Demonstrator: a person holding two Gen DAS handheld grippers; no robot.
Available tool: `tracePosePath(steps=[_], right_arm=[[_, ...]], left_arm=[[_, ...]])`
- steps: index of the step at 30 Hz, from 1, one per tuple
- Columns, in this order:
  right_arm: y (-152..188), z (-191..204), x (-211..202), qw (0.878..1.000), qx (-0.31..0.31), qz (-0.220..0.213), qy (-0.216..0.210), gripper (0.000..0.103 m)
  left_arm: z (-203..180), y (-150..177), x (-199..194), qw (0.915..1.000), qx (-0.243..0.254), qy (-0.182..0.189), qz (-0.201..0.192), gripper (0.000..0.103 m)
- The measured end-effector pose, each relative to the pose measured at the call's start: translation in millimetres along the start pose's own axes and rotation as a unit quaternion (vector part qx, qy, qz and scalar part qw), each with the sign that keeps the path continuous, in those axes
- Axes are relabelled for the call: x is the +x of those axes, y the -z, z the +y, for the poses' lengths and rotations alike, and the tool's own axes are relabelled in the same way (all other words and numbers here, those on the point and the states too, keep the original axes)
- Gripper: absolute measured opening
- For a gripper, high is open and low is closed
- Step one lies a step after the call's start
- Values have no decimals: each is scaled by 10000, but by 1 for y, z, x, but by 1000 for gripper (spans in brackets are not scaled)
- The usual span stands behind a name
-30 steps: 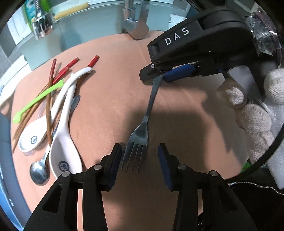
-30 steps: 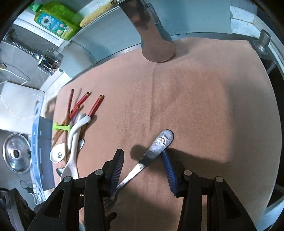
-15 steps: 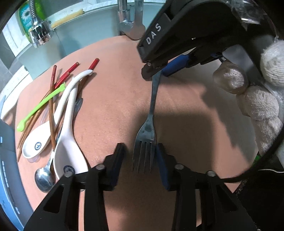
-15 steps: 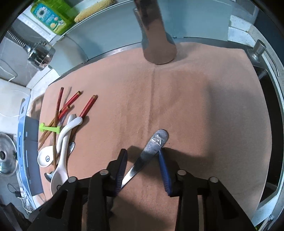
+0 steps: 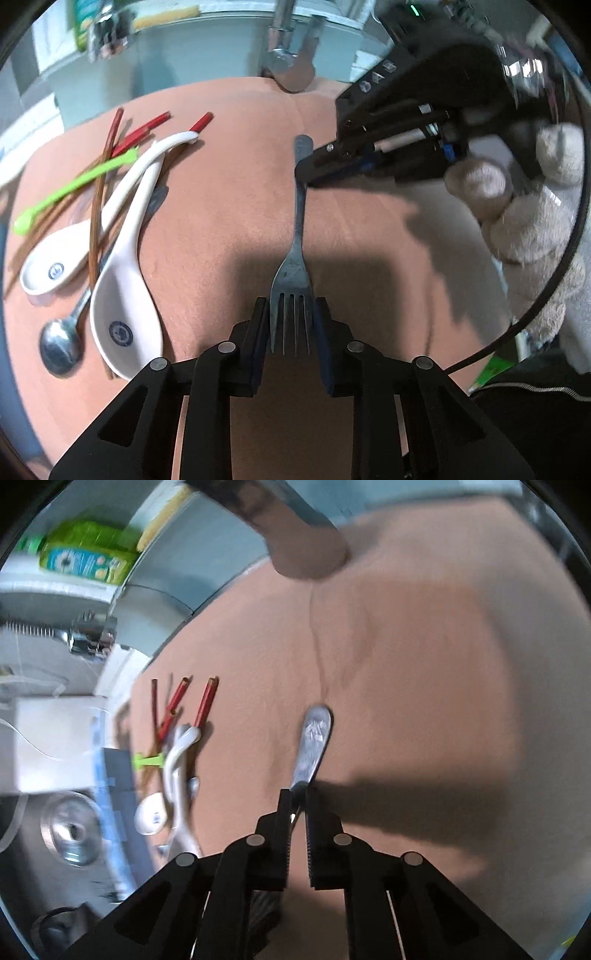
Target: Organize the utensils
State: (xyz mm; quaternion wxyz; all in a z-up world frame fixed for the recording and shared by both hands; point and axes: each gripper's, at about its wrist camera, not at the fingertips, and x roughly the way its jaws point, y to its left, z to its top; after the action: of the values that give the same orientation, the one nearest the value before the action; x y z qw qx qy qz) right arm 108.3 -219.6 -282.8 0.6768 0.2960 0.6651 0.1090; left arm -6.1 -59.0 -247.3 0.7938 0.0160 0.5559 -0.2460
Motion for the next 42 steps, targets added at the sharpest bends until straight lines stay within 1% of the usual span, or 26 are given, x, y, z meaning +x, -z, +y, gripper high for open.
tracePosePath(steps=[2, 5, 10, 11, 13, 15, 19, 27, 34, 42], right_arm=[[1, 0, 1, 10000, -30, -43, -17, 10], [3, 6, 4, 9999, -159, -56, 1, 15], [2, 15, 5, 9995, -267, -125, 114, 16], [3, 15, 4, 9994, -281, -131, 119, 15], [3, 14, 3, 9996, -244, -126, 85, 15], [3, 9, 1, 9999, -141, -94, 14, 9], [3, -1, 0, 9996, 150, -44, -246, 8], [5, -3, -6, 9976, 354, -21, -590, 8], [10, 23, -14, 9964, 194, -85, -820, 7], [22, 78, -12, 9941, -104, -132, -1069, 7]], left_arm=[[-2, 2, -2, 10000, -17, 29, -16, 22], [-6, 4, -4, 10000, 11, 18, -18, 22], [-13, 4, -3, 10000, 86, -2, -21, 22], [-13, -1, 1, 10000, 81, 6, -21, 22], [-16, -1, -1, 10000, 81, 23, -26, 22], [-16, -3, 0, 10000, 53, 45, -37, 22], [-12, -5, 3, 10000, 70, 65, -26, 22], [-17, -5, -18, 9999, 123, 10, -97, 22], [-9, -3, -49, 9993, 147, -106, -321, 22], [22, 7, -94, 9976, 19, -250, -638, 22]])
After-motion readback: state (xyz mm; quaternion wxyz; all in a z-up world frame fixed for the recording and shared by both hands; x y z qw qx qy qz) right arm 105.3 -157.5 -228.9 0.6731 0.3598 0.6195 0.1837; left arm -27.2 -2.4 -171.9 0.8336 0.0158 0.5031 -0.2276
